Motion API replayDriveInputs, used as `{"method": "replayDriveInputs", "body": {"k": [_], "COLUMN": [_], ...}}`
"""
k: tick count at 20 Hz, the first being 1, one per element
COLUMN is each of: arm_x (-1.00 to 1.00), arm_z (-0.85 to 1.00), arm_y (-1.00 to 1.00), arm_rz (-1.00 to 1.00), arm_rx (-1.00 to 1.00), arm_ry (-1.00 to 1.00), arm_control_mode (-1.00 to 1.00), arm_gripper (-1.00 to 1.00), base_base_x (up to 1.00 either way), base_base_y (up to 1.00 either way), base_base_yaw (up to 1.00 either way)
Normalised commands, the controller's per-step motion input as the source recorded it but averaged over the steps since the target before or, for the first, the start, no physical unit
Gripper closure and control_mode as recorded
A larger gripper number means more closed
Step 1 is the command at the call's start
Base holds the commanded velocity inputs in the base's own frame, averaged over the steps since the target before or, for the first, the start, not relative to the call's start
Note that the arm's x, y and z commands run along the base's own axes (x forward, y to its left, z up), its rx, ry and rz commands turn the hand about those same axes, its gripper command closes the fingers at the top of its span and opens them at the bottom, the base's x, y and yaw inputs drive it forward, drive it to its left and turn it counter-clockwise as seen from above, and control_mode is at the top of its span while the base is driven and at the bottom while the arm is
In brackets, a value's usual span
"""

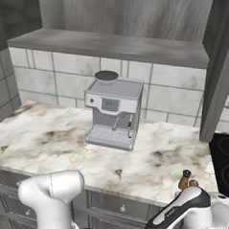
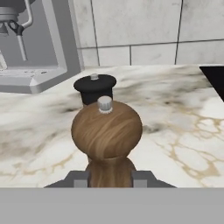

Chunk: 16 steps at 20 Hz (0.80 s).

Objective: Take 2 condiments from the cabinet and move them on the counter near the stove.Make sure the condiments are lined up with each other, next to each other.

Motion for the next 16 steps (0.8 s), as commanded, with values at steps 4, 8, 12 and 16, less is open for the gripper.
{"method": "replayDriveInputs", "body": {"k": [4, 8, 12, 16], "arm_x": [0.0, 0.0, 0.0, -0.01], "arm_z": [0.0, 0.0, 0.0, 0.0], "arm_y": [0.0, 0.0, 0.0, 0.0], "arm_rz": [0.0, 0.0, 0.0, 0.0], "arm_rx": [0.0, 0.0, 0.0, 0.0], "arm_ry": [0.0, 0.0, 0.0, 0.0], "arm_control_mode": [-1.0, -1.0, -1.0, -1.0], "arm_gripper": [-1.0, -1.0, -1.0, -1.0], "base_base_x": [0.0, 0.0, 0.0, 0.0], "base_base_y": [0.0, 0.0, 0.0, 0.0], "base_base_yaw": [0.0, 0.0, 0.0, 0.0]}}
